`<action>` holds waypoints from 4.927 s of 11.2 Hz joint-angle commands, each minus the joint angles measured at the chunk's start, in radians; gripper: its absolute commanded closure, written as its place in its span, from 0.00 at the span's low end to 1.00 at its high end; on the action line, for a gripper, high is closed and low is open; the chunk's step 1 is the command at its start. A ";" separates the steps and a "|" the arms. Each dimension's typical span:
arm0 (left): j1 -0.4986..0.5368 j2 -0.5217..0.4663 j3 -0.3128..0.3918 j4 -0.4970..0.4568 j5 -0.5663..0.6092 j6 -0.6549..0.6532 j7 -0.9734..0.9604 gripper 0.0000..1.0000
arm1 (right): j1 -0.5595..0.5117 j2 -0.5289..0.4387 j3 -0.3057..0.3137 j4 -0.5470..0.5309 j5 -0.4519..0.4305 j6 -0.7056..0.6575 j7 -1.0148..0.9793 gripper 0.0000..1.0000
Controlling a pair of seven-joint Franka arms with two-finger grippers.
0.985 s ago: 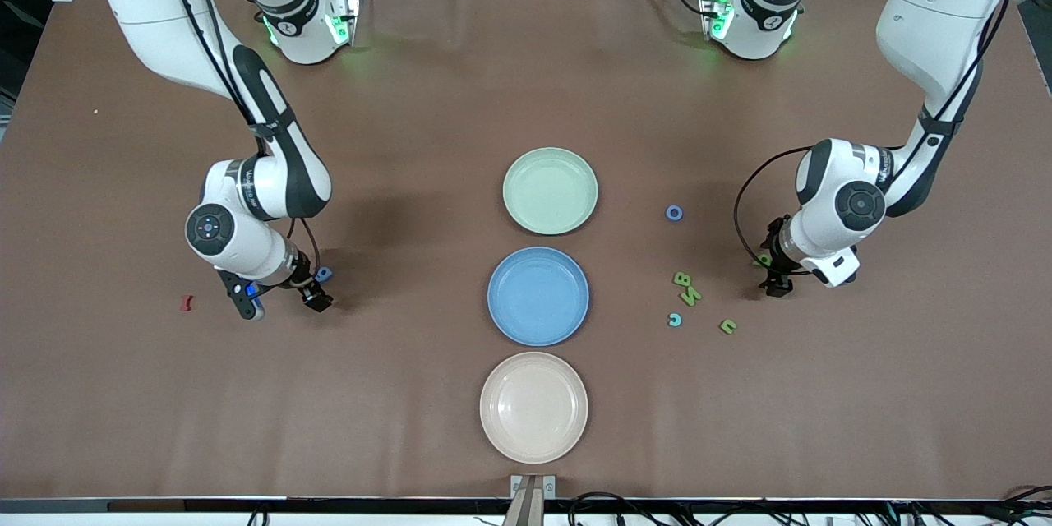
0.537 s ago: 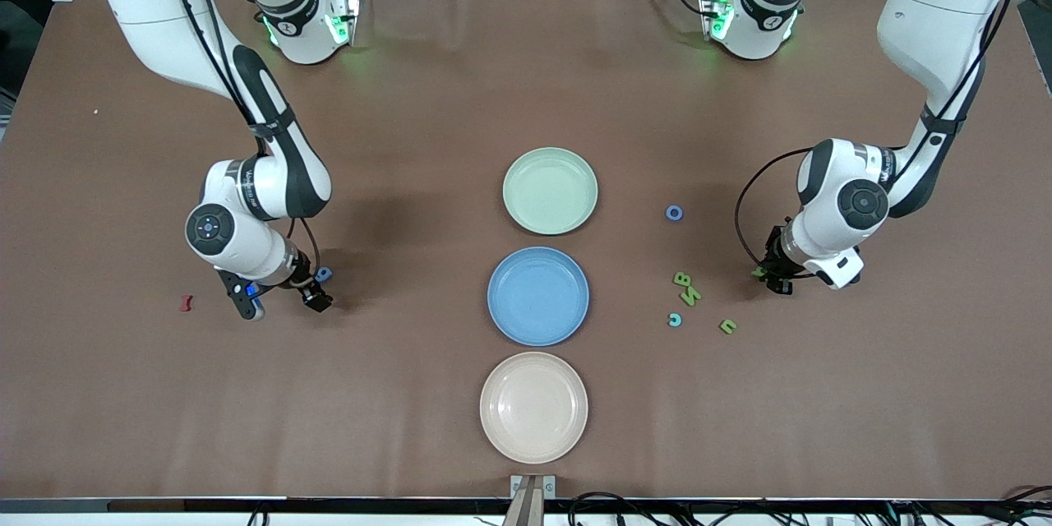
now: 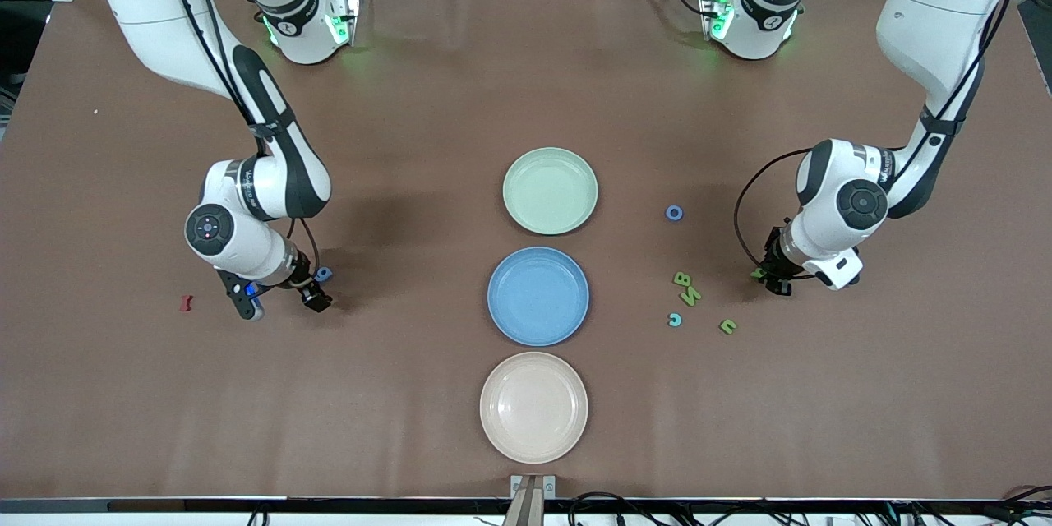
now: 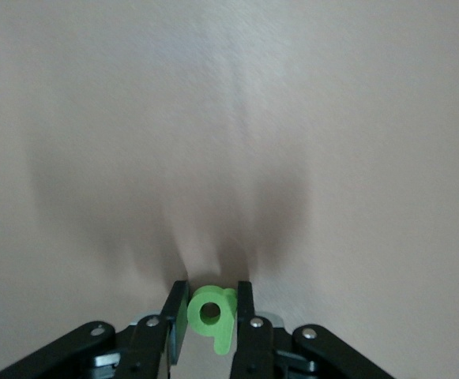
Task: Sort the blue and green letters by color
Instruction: 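Carry the green q to the green plate and open the left gripper, then grasp blue 6 with the right gripper while the left gripper grasps green B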
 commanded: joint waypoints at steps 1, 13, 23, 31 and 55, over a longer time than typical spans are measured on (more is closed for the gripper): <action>-0.059 0.004 -0.003 0.046 0.033 0.005 -0.038 1.00 | 0.002 -0.016 0.000 -0.012 0.007 -0.005 0.019 0.00; -0.342 -0.013 -0.006 0.137 0.031 0.002 -0.041 1.00 | 0.002 -0.019 -0.002 -0.009 0.007 -0.014 0.016 0.00; -0.627 -0.068 -0.009 0.137 0.030 -0.146 -0.122 1.00 | -0.005 -0.028 0.000 -0.008 0.007 -0.025 0.016 0.00; -0.708 -0.016 -0.009 0.197 0.036 -0.210 -0.159 0.00 | 0.012 -0.014 0.000 -0.020 0.007 -0.022 0.068 0.00; -0.314 0.143 0.016 0.292 -0.007 -0.201 0.107 0.00 | 0.008 -0.083 0.013 0.064 0.004 -0.178 -0.236 1.00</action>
